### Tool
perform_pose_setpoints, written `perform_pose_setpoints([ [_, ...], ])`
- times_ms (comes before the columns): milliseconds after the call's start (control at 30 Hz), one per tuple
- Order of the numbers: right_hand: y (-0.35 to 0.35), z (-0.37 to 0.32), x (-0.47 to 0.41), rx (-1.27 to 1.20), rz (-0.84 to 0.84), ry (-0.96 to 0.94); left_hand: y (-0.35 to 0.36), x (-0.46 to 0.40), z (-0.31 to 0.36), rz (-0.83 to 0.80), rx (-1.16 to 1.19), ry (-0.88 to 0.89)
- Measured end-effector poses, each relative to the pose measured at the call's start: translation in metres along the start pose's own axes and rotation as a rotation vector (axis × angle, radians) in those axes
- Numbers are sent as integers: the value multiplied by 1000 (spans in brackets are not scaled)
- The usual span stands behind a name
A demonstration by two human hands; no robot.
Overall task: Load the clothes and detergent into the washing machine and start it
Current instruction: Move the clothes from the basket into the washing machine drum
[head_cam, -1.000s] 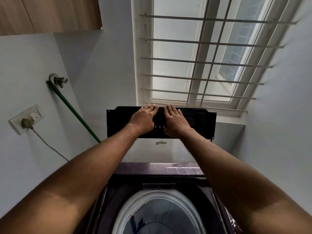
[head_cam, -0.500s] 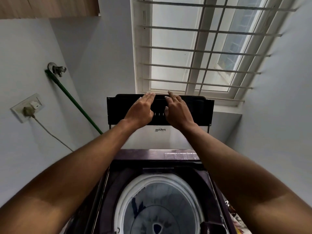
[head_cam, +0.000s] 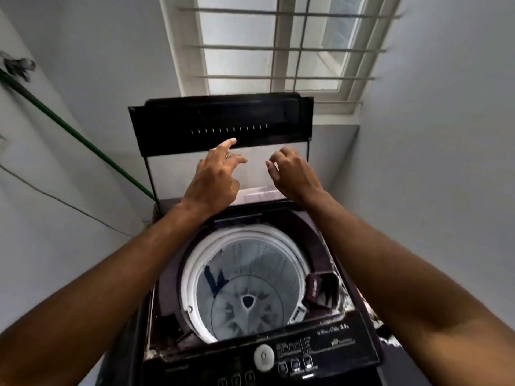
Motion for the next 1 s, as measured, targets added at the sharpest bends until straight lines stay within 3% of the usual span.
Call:
perform_pose_setpoints([
  [500,-12,96,199,157,-240,401,146,68,109,-383,282,41],
  [1000,22,216,351,106,-352,639,272,76,192,-651,214,85],
])
Point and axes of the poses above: each hand's wrist, its own x-axis away from the middle knuckle, its own y-axis out of the palm, z = x × y, the point moved 6 cm from there along -x, towards the middle knuckle, and after that the axes turned 14 degrees about x, right-handed, at the moved point
